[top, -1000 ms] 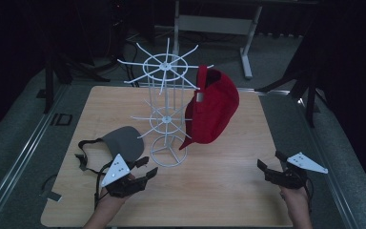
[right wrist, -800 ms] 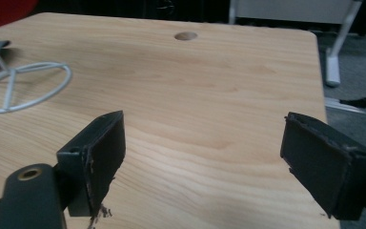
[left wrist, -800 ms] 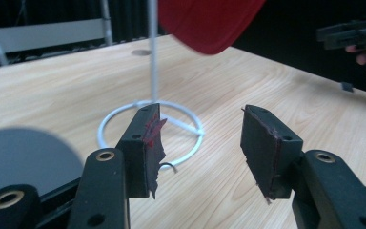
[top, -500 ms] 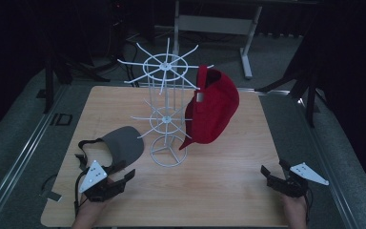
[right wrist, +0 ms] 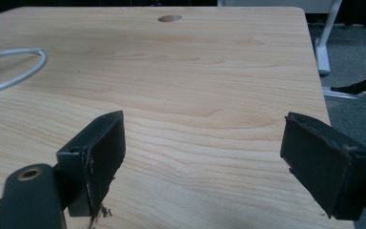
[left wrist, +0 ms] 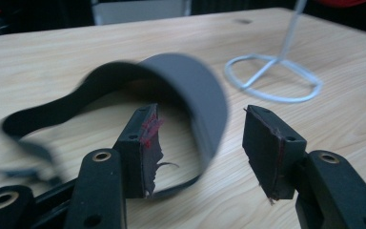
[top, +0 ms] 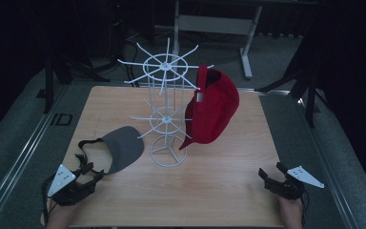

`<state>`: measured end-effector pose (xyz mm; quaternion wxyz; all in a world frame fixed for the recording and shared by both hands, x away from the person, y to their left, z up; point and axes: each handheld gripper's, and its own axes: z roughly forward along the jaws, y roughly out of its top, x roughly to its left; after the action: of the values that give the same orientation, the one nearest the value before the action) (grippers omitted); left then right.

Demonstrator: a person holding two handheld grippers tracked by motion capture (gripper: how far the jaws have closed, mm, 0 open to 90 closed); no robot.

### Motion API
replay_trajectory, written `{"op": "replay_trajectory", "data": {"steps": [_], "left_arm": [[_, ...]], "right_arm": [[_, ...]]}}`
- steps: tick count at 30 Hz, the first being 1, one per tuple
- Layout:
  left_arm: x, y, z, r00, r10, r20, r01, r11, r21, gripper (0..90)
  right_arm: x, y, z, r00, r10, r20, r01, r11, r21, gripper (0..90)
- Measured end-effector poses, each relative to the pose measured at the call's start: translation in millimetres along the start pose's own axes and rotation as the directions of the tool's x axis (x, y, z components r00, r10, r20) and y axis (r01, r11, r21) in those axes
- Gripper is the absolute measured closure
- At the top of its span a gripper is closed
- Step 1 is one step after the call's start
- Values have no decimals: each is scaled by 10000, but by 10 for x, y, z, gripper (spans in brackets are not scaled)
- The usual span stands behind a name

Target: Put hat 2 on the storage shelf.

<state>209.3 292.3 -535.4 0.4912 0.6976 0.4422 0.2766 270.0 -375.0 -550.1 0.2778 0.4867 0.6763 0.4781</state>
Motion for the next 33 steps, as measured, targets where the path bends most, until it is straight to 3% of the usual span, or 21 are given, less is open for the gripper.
{"op": "replay_trajectory", "data": {"steps": [2, 3, 6, 7, 10, 19, 23, 25, 28, 33], "left_arm": [[85, -32, -54, 9995, -18, -303, 22, 9999, 133, 475], [155, -62, -98, 9973, -77, -730, 93, 9997, 222, 444], [217, -97, -139, 9965, -127, -822, 148, 9996, 255, 380], [254, -128, -157, 9939, -78, -1098, 126, 9990, 428, 379], [319, -172, -163, 9912, 84, -1321, 21, 9969, 791, 365], [453, -181, -86, 9914, 261, -1280, -61, 9879, 1548, 365], [543, -127, 33, 9919, 288, -1237, -42, 9807, 1953, 364], [572, -103, 73, 9924, 364, -1174, -119, 9791, 2028, 364], [624, -82, 129, 9955, 30, -942, 155, 9807, 1949, 355], [642, -87, 226, 9940, 78, -1087, 169, 9743, 2245, 356]], "right_arm": [[-3, -1, -4, 10000, 49, -40, -49, 10000, -38, 150], [-10, 1, -8, 10000, 62, -8, -62, 10000, -52, 150], [-19, 1, -13, 9999, 113, -28, -114, 9999, -81, 150], [-24, 2, -15, 9999, 140, -39, -140, 9999, -85, 150], [-26, 9, -26, 9998, 194, -85, -195, 9998, -99, 151], [-36, 14, -28, 9996, 218, -160, -220, 9997, -116, 152], [-46, 18, -36, 9995, 292, -146, -295, 9994, -176, 152], [-51, 17, -40, 9993, 329, -167, -332, 9993, -170, 152], [-56, 14, -42, 9992, 347, -198, -350, 9992, -169, 152], [-54, 14, -38, 9992, 338, -214, -341, 9993, -158, 152]]}}
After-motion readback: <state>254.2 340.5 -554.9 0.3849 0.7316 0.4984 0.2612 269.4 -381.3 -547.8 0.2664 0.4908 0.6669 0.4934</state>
